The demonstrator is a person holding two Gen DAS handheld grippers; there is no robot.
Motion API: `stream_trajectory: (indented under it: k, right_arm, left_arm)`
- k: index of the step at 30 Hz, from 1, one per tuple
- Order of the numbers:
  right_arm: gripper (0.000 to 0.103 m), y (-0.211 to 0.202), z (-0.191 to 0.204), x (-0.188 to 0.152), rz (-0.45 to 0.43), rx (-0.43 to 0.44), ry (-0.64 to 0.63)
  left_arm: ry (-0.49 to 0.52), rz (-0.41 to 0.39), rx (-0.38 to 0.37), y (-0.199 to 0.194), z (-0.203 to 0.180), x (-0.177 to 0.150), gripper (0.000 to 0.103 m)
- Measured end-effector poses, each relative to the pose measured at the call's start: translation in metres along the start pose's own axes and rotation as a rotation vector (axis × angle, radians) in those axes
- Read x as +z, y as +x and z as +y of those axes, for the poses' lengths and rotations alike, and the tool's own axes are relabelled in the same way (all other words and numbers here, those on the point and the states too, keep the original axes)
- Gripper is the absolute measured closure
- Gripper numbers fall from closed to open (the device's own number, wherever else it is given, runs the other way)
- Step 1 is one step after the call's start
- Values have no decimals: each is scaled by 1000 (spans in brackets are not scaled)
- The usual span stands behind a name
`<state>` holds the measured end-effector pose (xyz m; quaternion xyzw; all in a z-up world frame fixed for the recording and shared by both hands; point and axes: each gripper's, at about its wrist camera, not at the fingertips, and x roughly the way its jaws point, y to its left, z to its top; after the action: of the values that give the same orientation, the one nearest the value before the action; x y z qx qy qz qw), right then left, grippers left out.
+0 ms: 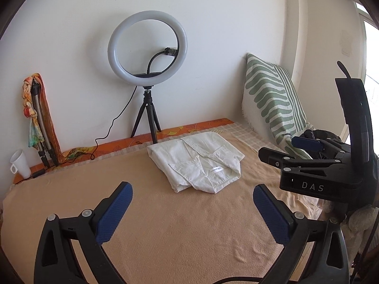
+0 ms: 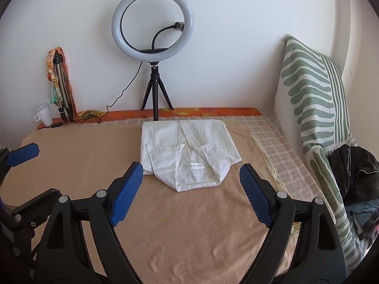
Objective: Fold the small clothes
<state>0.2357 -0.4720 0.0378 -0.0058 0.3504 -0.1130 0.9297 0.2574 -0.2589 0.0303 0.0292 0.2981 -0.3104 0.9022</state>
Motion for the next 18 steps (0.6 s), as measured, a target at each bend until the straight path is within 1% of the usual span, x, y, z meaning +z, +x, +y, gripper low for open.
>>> stream_trajectory:
  k: [2, 3, 5, 8, 10, 12, 13, 16, 18]
  right_arm:
    - [16, -3, 3, -7, 2, 1, 18]
    - [13, -4, 5, -10, 2, 3, 21]
    - [9, -7, 10, -17, 4, 2, 25]
    - [7, -14, 16, -29, -3, 8, 42]
    - [7, -16, 19, -35, -13, 14, 41]
    - [2, -18, 22, -39, -24, 7, 30]
    - [2, -18, 24, -41, -30, -1, 24]
    - [1, -21, 22, -42, -58, -24, 38]
    - [0, -23, 18, -43, -72, -22, 64]
  left_arm:
    - [6, 6, 14, -3, 3, -6, 0]
    - [6, 13, 26, -4, 5, -9, 0]
    - [-10, 42, 42, -4, 10, -13, 0]
    - [-37, 83, 70, -2, 18, -18, 0]
    - [-41, 87, 85, -3, 21, -22, 0]
    - [-44, 89, 106, -5, 21, -26, 0]
    - [-44, 90, 117, -6, 21, -27, 0]
    - [-21, 98, 154, -7, 15, -32, 0]
    - [2, 118, 200, -5, 11, -35, 0]
